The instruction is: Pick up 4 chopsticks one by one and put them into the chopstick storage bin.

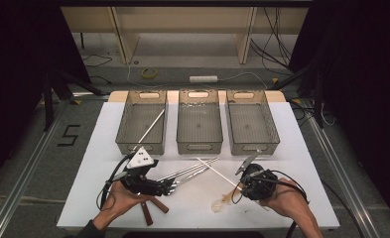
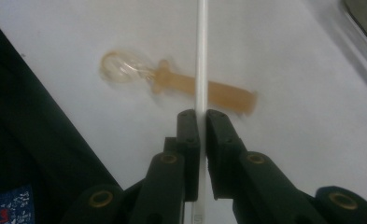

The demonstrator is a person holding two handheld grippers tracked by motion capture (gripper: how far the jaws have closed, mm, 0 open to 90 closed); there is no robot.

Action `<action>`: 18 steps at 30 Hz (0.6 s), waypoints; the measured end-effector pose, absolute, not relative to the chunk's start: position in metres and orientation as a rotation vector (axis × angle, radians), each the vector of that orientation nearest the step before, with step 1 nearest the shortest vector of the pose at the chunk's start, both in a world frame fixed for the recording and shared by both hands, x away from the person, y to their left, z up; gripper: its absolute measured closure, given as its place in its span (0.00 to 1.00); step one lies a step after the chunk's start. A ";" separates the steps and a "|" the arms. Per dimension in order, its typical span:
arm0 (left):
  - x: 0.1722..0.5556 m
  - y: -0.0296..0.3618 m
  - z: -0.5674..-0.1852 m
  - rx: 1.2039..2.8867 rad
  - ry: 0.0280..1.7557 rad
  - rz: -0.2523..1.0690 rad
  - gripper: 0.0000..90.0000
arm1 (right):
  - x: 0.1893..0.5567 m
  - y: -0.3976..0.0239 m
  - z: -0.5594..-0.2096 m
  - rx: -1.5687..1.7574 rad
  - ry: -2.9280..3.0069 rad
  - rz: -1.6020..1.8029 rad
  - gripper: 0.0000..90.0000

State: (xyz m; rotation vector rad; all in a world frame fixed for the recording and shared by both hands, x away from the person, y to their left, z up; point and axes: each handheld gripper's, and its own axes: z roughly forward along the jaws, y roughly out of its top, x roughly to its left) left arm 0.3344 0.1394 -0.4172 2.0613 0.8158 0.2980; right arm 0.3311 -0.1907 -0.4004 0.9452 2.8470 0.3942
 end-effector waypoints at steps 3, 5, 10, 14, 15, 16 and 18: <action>0.333 0.132 -0.417 2.083 0.773 0.283 0.18 | 0.331 -0.180 -0.400 0.896 2.871 0.395 0.94; 0.333 0.126 -0.418 2.117 0.730 0.277 0.18 | 0.330 -0.174 -0.399 0.859 2.887 0.396 0.94; 0.331 0.108 -0.421 2.187 0.641 0.271 0.18 | 0.328 -0.161 -0.399 0.780 2.919 0.401 0.94; 0.330 0.095 -0.423 2.235 0.579 0.265 0.19 | 0.326 -0.152 -0.401 0.724 2.944 0.387 0.94; 0.330 0.093 -0.424 2.240 0.573 0.262 0.19 | 0.325 -0.150 -0.402 0.717 2.948 0.384 0.94; 0.330 0.091 -0.425 2.250 0.565 0.261 0.19 | 0.325 -0.149 -0.402 0.706 2.953 0.379 0.94; 0.330 0.086 -0.425 2.267 0.545 0.253 0.20 | 0.323 -0.145 -0.402 0.685 2.966 0.387 0.94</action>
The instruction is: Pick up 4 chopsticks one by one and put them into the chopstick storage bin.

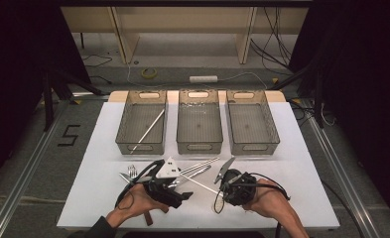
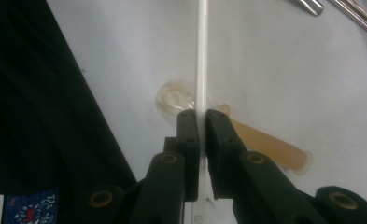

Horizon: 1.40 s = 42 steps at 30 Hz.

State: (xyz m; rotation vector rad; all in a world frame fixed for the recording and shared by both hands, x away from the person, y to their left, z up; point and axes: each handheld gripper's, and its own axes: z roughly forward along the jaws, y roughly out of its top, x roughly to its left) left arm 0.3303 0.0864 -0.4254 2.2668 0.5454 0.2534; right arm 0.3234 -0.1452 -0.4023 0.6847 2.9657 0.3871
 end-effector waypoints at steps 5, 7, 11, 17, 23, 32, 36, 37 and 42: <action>0.327 0.076 -0.428 2.321 0.483 0.233 0.24 | 0.320 -0.139 -0.403 0.627 2.990 0.384 0.94; 0.326 0.074 -0.430 2.345 0.455 0.226 0.28 | 0.320 -0.137 -0.403 0.606 2.997 0.378 0.94; 0.324 0.071 -0.434 2.388 0.415 0.226 0.35 | 0.317 -0.134 -0.403 0.577 3.009 0.378 0.94; 0.321 0.067 -0.436 2.426 0.382 0.204 0.46 | 0.314 -0.130 -0.402 0.532 3.024 0.380 0.94; 0.318 0.064 -0.439 2.457 0.347 0.201 0.53 | 0.312 -0.127 -0.402 0.504 3.038 0.391 0.94; 0.316 0.062 -0.440 2.475 0.291 0.201 0.66 | 0.310 -0.126 -0.401 0.424 3.060 0.388 0.94; 0.315 0.063 -0.440 2.487 0.258 0.192 0.72 | 0.310 -0.126 -0.401 0.411 3.066 0.390 0.94; 0.315 0.063 -0.440 2.485 0.253 0.188 0.74 | 0.310 -0.126 -0.401 0.399 3.070 0.387 0.94; 0.313 0.063 -0.440 2.499 0.203 0.167 0.80 | 0.309 -0.128 -0.401 0.365 3.081 0.398 0.94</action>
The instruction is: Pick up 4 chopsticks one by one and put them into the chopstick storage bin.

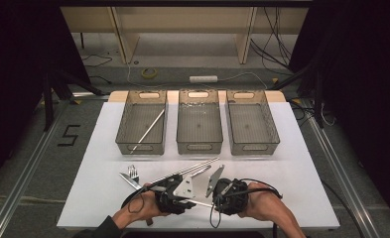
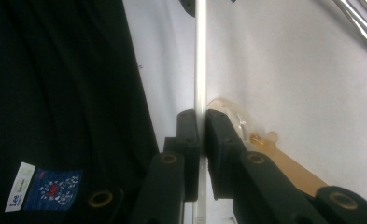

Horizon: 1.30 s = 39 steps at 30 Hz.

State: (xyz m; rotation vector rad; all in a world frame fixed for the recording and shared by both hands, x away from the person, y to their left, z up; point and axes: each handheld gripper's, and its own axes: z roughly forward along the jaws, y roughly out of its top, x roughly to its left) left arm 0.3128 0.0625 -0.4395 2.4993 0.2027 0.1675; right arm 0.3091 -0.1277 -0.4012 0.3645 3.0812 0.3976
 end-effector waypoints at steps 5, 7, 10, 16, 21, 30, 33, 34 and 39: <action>0.310 0.062 -0.440 2.533 0.136 0.132 0.86 | 0.310 -0.130 -0.402 0.307 3.094 0.423 0.94; 0.308 0.062 -0.441 2.544 0.090 0.099 0.90 | 0.310 -0.131 -0.403 0.298 3.094 0.439 0.92; 0.305 0.059 -0.444 2.564 0.071 0.088 0.94 | 0.316 -0.135 -0.403 0.357 3.082 0.479 0.88; 0.311 0.064 -0.441 2.553 0.145 0.112 0.94 | 0.321 -0.149 -0.390 0.479 3.012 0.618 0.64; 0.318 0.071 -0.439 2.526 0.232 0.151 0.94 | 0.326 -0.160 -0.382 0.556 2.901 0.769 0.52; 0.329 0.085 -0.435 2.479 0.369 0.214 0.94 | 0.327 -0.170 -0.379 0.622 2.782 0.852 0.42; 0.332 0.090 -0.433 2.456 0.412 0.234 0.94 | 0.328 -0.173 -0.379 0.661 2.744 0.885 0.41; 0.332 0.092 -0.432 2.451 0.425 0.241 0.94 | 0.329 -0.174 -0.379 0.674 2.733 0.898 0.41; 0.338 0.101 -0.427 2.408 0.512 0.289 0.94 | 0.330 -0.181 -0.381 0.734 2.670 0.934 0.39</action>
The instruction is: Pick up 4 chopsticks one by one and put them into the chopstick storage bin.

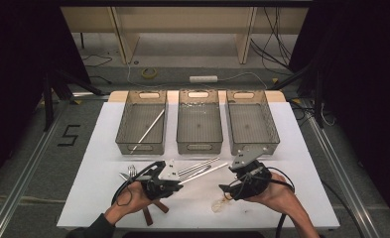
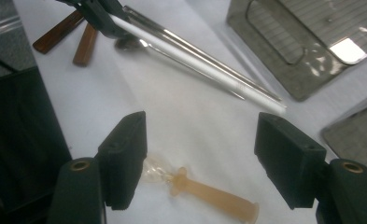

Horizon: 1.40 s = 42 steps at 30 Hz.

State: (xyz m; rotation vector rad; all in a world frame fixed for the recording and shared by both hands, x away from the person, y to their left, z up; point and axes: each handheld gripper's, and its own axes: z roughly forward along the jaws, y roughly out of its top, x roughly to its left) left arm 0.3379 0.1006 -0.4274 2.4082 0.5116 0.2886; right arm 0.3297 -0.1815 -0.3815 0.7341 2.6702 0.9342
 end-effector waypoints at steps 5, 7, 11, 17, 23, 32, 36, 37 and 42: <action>0.344 0.113 -0.422 2.354 0.609 0.331 0.94 | 0.331 -0.190 -0.389 0.806 2.626 0.957 0.38; 0.347 0.118 -0.420 2.330 0.647 0.343 0.94 | 0.332 -0.194 -0.393 0.833 2.621 0.972 0.38; 0.352 0.127 -0.416 2.296 0.698 0.359 0.94 | 0.334 -0.200 -0.402 0.884 2.616 0.964 0.36; 0.359 0.139 -0.412 2.255 0.764 0.390 0.94 | 0.335 -0.208 -0.413 0.916 2.613 0.959 0.34; 0.366 0.150 -0.409 2.209 0.840 0.423 0.94 | 0.333 -0.213 -0.417 0.915 2.612 0.968 0.32; 0.386 0.174 -0.400 2.108 0.987 0.454 0.94 | 0.329 -0.216 -0.419 0.929 2.583 0.990 0.32; 0.397 0.184 -0.399 2.072 1.045 0.470 0.94 | 0.327 -0.217 -0.422 0.943 2.578 0.992 0.32; 0.401 0.186 -0.399 2.059 1.062 0.472 0.94 | 0.327 -0.218 -0.423 0.947 2.578 0.995 0.32; 0.418 0.198 -0.395 1.999 1.136 0.492 0.94 | 0.324 -0.218 -0.424 0.953 2.569 1.007 0.32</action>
